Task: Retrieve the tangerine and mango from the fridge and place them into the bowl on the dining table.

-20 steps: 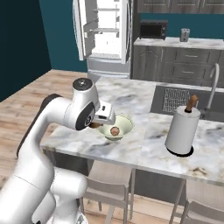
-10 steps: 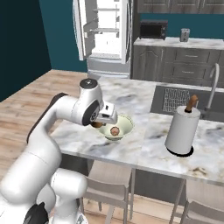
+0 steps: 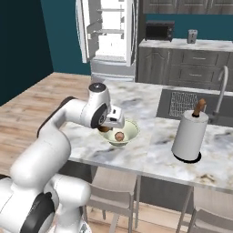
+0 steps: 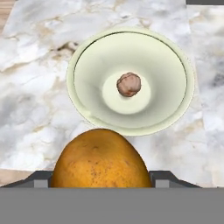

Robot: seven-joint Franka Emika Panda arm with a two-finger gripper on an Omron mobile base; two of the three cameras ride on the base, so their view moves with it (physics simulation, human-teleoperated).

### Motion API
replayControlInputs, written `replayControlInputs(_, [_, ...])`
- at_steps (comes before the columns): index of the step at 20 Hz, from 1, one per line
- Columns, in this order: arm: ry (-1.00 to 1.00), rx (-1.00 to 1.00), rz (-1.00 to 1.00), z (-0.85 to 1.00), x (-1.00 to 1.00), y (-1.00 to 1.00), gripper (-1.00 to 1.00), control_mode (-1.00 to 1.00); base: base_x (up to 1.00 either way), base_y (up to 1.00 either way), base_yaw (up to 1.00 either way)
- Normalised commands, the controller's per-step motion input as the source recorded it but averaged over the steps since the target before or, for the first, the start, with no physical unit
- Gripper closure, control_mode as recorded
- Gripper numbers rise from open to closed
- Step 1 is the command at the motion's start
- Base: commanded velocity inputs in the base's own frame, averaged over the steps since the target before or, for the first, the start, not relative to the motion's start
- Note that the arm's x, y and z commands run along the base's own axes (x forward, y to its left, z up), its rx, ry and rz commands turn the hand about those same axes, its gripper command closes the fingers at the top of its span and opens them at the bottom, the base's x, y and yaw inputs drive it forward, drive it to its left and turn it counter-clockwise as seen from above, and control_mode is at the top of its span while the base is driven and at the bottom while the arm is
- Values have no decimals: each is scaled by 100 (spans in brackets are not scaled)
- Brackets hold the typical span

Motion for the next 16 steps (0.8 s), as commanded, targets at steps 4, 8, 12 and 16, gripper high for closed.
replayControlInputs(4, [0,0,0,-23,30,-6,100,-100,0,0,0])
replayControlInputs(8, [0,0,0,-23,33,-9,100,-100,0,0,0])
replayControlInputs(12, [0,0,0,-22,31,-8,100,-100,0,0,0])
replayControlInputs(16, [0,0,0,-22,31,-8,100,-100,0,0,0])
